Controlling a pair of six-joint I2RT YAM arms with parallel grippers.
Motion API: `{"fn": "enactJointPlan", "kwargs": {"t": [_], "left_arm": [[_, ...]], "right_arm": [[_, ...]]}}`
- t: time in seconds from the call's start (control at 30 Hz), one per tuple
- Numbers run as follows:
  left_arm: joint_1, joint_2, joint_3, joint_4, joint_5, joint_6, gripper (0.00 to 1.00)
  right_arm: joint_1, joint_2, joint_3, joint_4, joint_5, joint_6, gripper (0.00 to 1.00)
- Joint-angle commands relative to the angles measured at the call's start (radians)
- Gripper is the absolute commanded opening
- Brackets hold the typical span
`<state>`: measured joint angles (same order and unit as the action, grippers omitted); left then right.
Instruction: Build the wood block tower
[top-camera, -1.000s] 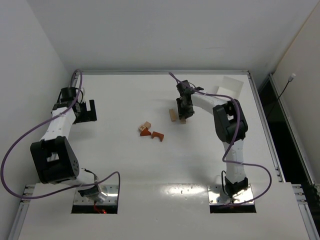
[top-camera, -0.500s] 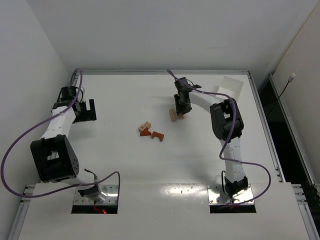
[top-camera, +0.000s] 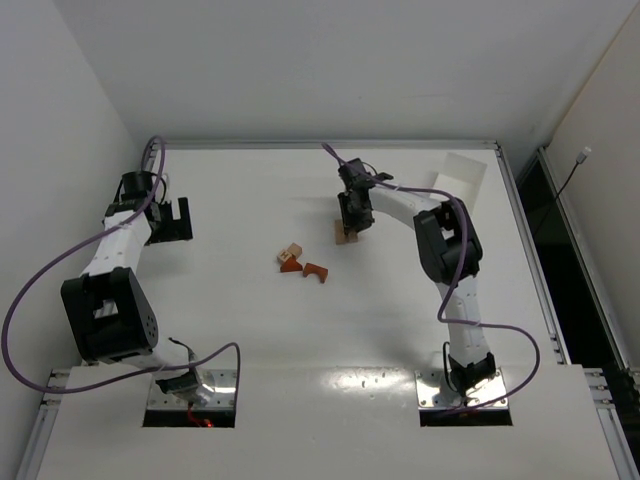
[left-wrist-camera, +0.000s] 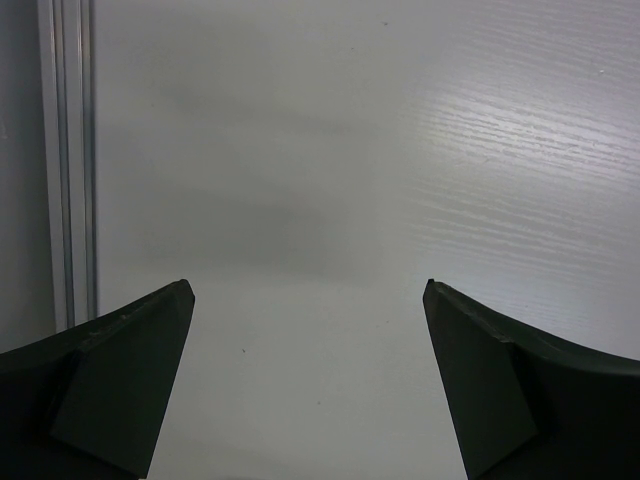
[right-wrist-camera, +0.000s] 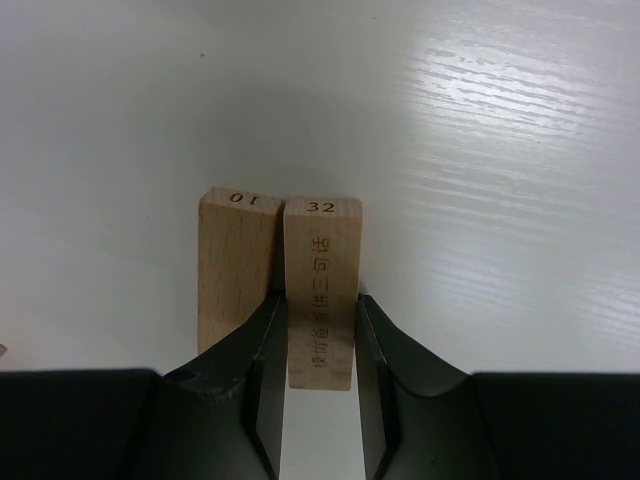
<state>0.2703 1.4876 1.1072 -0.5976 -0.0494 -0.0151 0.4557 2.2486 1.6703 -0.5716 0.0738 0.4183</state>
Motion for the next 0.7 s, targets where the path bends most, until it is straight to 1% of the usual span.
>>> {"fn": "enactJointPlan", "kwargs": {"t": [0.0,0.3,0.47,0.6,0.67], "left_arm": [[0.015,-0.003,0.028,0.005,-0.004,0.004,0.99],[0.015,-0.023,0.008,0.005,-0.004,0.004,0.99],[0.015,-0.032,0.008,0.005,-0.004,0.004,0.99],[0.015,-0.032,0.008,0.005,-0.004,0.004,0.99],[0.015,-0.032,0.008,0.005,-0.004,0.004,0.99]], "right_arm": [[0.03,-0.04,-0.017,0.012,-0.035,0.036,0.0],[0.069,-0.049,-0.027,0.012,-0.045,0.063,0.0],[0.078,-0.049,-0.006,0.012,-0.045,0.073,0.0],[0.078,-0.029,0.017,0.012,0.003,0.082,0.0],[0.069,-0.017,0.041,0.012,0.003,0.082,0.0]]}}
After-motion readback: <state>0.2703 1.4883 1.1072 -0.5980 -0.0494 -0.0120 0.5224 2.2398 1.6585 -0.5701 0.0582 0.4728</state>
